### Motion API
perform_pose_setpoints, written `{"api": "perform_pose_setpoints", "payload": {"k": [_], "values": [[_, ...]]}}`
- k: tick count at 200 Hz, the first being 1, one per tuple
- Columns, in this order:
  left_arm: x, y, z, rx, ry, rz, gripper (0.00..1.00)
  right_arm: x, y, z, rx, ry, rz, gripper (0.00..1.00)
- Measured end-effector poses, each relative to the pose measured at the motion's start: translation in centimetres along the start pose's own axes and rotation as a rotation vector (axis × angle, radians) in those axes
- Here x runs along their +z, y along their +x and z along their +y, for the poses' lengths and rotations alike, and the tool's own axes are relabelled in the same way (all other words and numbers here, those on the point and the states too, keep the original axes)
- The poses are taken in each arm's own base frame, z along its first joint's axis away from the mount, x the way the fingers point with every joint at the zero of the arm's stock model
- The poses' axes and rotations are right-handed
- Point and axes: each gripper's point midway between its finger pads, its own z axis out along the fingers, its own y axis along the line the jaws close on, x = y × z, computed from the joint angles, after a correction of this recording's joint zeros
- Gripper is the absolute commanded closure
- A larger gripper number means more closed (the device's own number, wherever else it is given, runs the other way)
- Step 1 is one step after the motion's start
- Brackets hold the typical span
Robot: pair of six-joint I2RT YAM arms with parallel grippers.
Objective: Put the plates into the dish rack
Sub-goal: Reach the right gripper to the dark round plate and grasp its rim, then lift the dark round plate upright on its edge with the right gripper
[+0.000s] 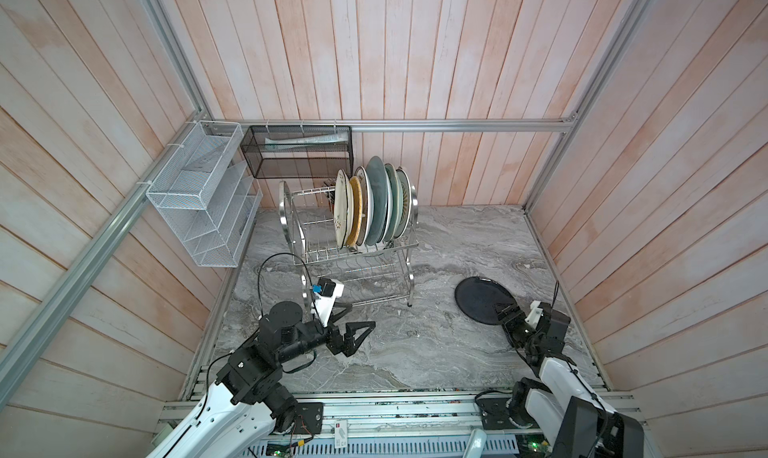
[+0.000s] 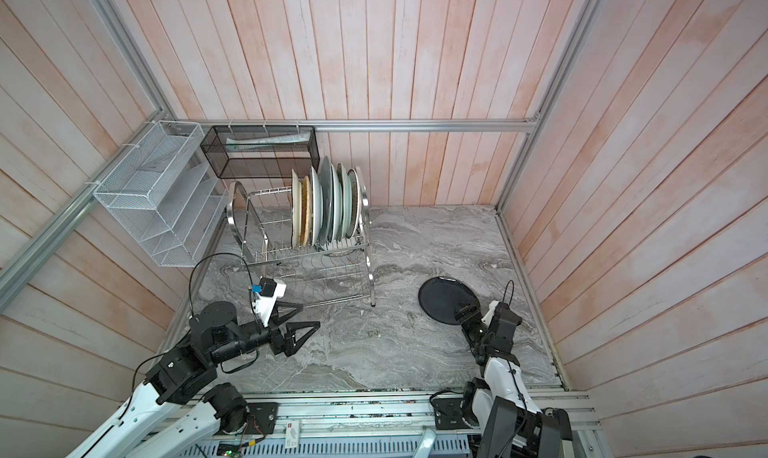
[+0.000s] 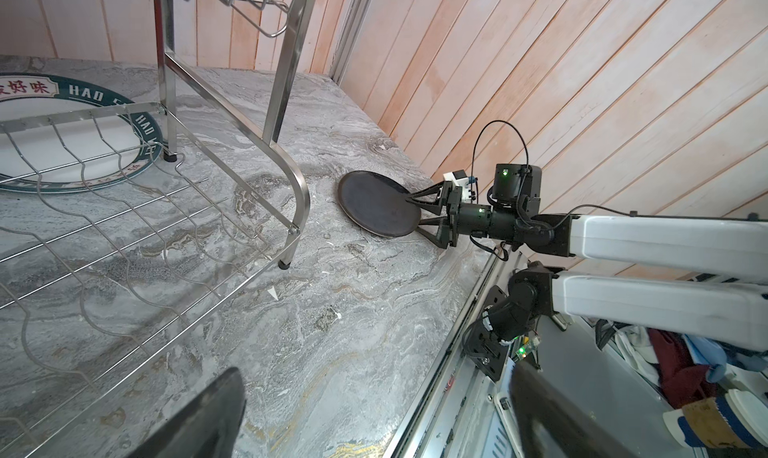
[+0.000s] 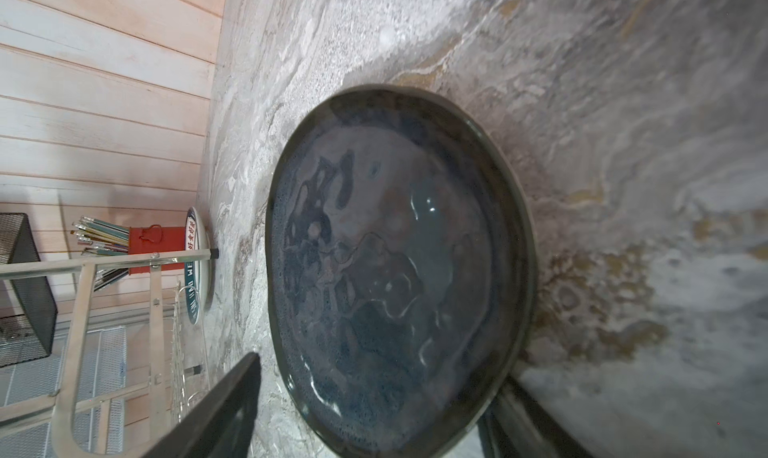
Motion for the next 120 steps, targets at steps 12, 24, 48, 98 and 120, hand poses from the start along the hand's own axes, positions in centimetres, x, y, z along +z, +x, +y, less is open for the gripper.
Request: {"api": "perform_pose_setpoints", "payload": {"k": [12,24,48,98,120], "values": [[0.0,0.0,0.0,0.000,0.000,0.000,0.00,0.3,0.1,0.2,0.005,-0.010,0.008,0.26],[0.0,0.0,0.0,0.000,0.000,0.000,0.00,0.5,0.0,0.3,0.012,-0.017,0.013,0.27],[0.0,0.0,0.0,0.001,-0.001,-0.002,0.00,1.0,0.0,0.2,0.034,-0.022,0.021,0.36],[-0.1,-0.2,0.2,0.003,-0.014,-0.012,0.00,2.2,-0.3,-0.1,0.108,-0.031,0.043,0.59],[-0.3,-0.3,0.2,0.005,-0.017,-0.021,0.00,2.4,0.0,-0.5,0.138,-0.026,0.047,0.79]]}}
